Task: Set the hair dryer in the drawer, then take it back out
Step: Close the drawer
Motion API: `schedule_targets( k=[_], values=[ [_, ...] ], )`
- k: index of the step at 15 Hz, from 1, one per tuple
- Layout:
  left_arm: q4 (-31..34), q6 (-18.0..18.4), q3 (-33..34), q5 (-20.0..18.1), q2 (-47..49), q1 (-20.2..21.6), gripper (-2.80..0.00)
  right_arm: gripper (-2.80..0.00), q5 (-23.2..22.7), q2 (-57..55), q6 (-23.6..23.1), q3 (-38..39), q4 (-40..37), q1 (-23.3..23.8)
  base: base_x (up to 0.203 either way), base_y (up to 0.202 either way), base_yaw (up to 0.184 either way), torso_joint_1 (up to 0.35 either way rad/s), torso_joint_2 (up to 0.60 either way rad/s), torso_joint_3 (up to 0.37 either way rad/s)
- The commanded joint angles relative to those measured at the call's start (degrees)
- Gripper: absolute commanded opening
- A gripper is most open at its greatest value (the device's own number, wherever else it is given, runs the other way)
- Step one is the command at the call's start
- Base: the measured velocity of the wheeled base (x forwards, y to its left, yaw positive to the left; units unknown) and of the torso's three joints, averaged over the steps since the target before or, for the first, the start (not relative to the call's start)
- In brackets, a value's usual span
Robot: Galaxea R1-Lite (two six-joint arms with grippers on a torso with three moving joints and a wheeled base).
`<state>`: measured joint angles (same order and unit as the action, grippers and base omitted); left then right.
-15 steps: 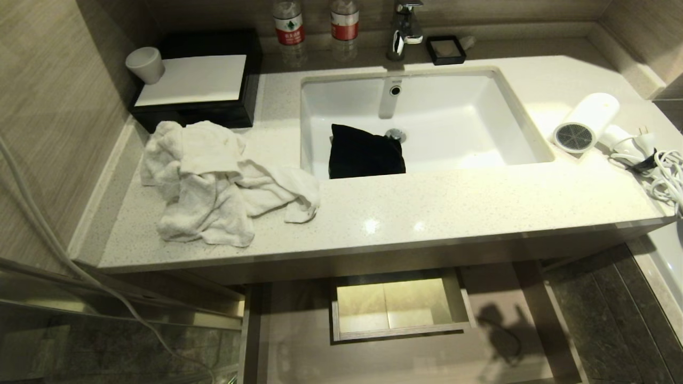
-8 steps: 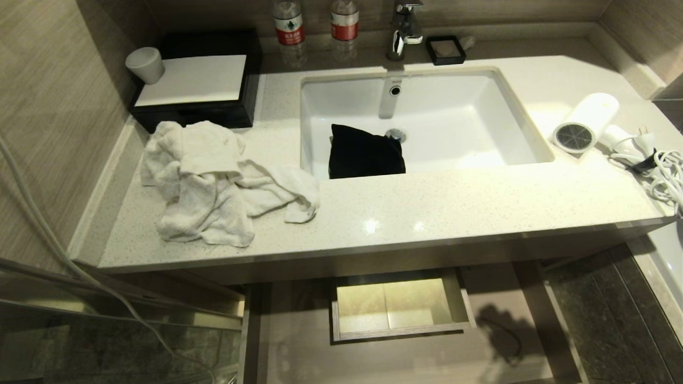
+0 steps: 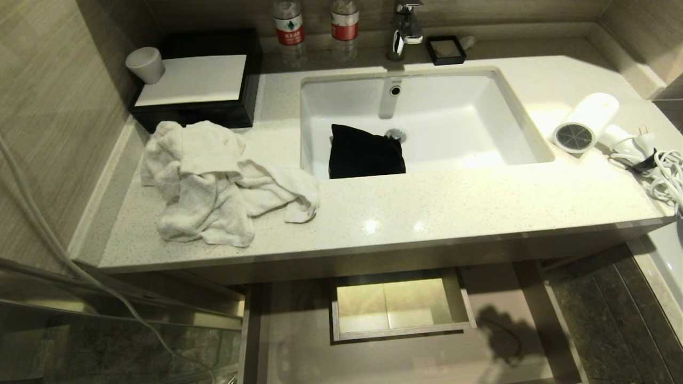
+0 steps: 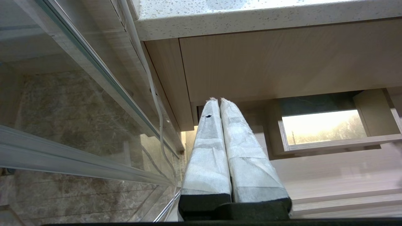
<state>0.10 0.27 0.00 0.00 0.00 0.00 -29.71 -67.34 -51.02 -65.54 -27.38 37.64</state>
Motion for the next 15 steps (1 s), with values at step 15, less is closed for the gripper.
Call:
schedule_targets(
  k=[15],
  values=[
    [-0.01,0.0,0.0,0.0,0.0,0.0,-2.8,-2.8,-0.45,3.74,-0.24,3.92,2.02,-0.22,0.0,0.0,0.0,-0.205,0.06,-0.144]
  ],
)
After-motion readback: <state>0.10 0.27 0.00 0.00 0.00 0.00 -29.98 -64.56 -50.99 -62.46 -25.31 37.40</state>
